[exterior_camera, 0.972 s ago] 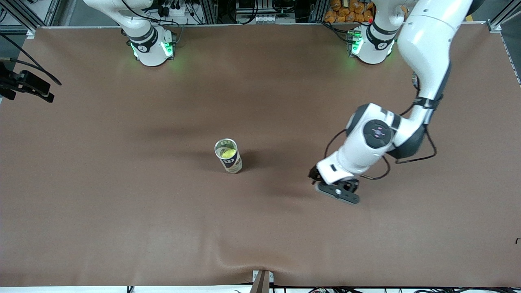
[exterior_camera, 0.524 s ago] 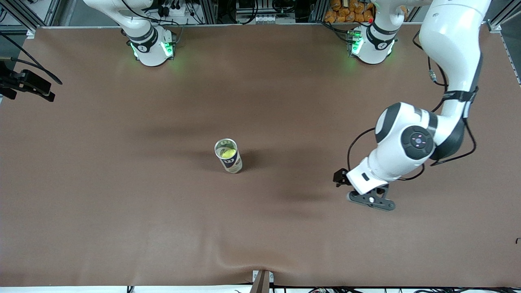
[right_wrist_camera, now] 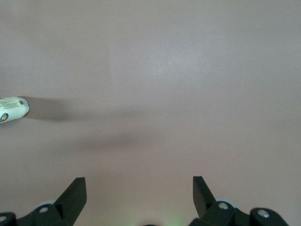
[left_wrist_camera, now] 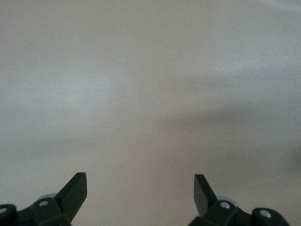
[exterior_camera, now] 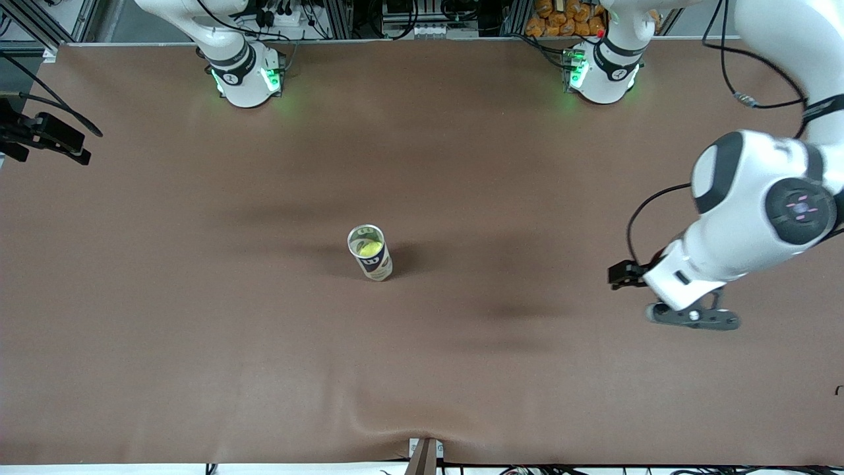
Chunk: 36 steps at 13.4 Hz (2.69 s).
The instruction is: Insert tennis ball vertically with right arm
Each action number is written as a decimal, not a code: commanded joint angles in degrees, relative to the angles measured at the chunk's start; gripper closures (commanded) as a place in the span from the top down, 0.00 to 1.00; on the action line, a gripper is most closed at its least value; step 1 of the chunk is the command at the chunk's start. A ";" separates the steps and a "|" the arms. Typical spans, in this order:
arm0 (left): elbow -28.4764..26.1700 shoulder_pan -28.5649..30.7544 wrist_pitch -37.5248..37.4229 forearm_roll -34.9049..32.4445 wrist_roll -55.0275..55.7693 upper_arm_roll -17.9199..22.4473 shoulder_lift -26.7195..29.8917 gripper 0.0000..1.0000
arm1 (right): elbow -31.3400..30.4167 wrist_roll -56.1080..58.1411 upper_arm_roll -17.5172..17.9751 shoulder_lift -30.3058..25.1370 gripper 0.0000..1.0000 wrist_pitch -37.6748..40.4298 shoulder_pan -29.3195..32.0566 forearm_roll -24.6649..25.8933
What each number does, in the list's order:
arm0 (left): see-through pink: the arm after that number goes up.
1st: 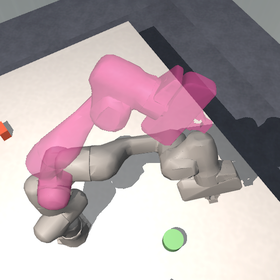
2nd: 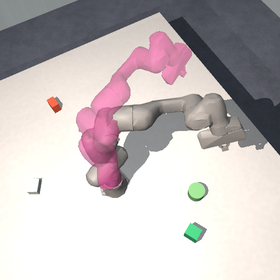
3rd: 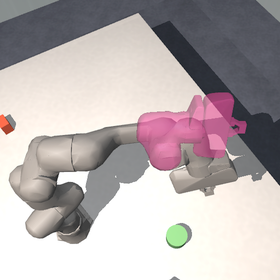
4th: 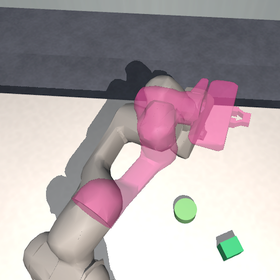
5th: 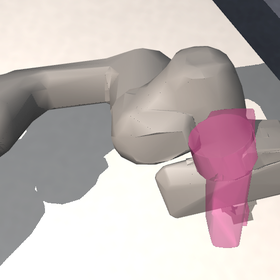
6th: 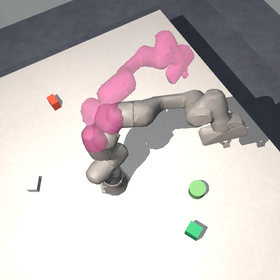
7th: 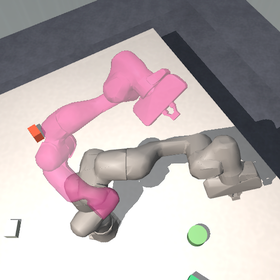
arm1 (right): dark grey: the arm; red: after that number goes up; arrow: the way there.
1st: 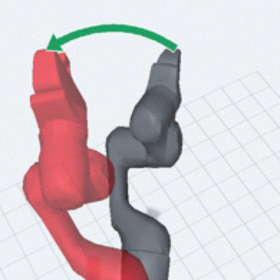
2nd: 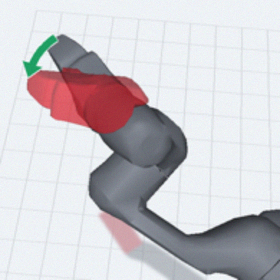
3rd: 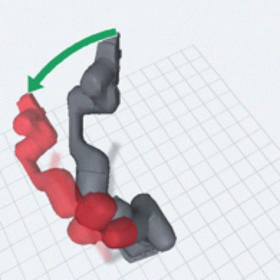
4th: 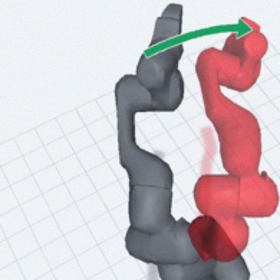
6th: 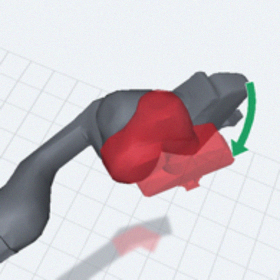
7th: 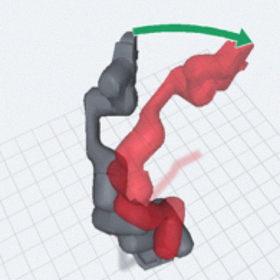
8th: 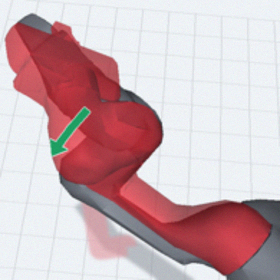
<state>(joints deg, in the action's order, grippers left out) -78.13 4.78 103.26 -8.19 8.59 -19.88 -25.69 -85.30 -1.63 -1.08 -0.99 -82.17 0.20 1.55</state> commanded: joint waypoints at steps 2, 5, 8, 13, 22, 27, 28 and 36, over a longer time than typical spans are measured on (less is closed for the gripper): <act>0.35 3.65 -2.97 1.42 -0.42 -0.08 6.16 1.00 | 1.27 0.49 -0.51 0.55 1.00 0.61 -0.81 -0.32; -1.67 2.43 -5.94 4.93 -0.59 5.62 13.10 1.00 | 1.18 0.58 -0.42 0.55 1.00 0.61 -0.90 -0.32; -3.33 1.20 -12.98 7.31 -1.12 10.11 18.20 1.00 | 1.18 0.49 -0.42 0.55 1.00 0.61 -1.17 -0.32; -15.02 -3.63 -12.47 10.83 -3.14 17.59 28.67 1.00 | 1.10 0.49 -0.33 0.55 1.00 0.61 -1.17 -0.32; -18.03 -4.87 -14.48 9.25 -3.06 15.75 32.55 1.00 | 1.10 0.67 -0.59 0.55 1.00 0.08 -0.81 -2.70; -13.90 -4.78 -14.66 7.23 -4.55 15.83 28.68 1.00 | 1.10 0.58 -0.59 0.55 1.00 0.08 -0.81 -2.70; -13.89 -4.78 -14.84 7.23 -4.64 15.83 28.68 1.00 | 1.10 0.58 -0.59 0.55 1.00 0.17 -0.81 -2.70; -11.96 -5.31 -17.39 5.91 -4.81 15.13 27.71 1.00 | 1.01 0.58 -0.51 0.55 1.00 0.17 -0.73 -2.78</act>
<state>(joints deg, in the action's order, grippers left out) -92.36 -0.27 87.50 -0.98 4.47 -4.28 2.83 -85.20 -1.60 -1.15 -0.87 -82.34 -0.21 -0.54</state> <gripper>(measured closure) 0.000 0.000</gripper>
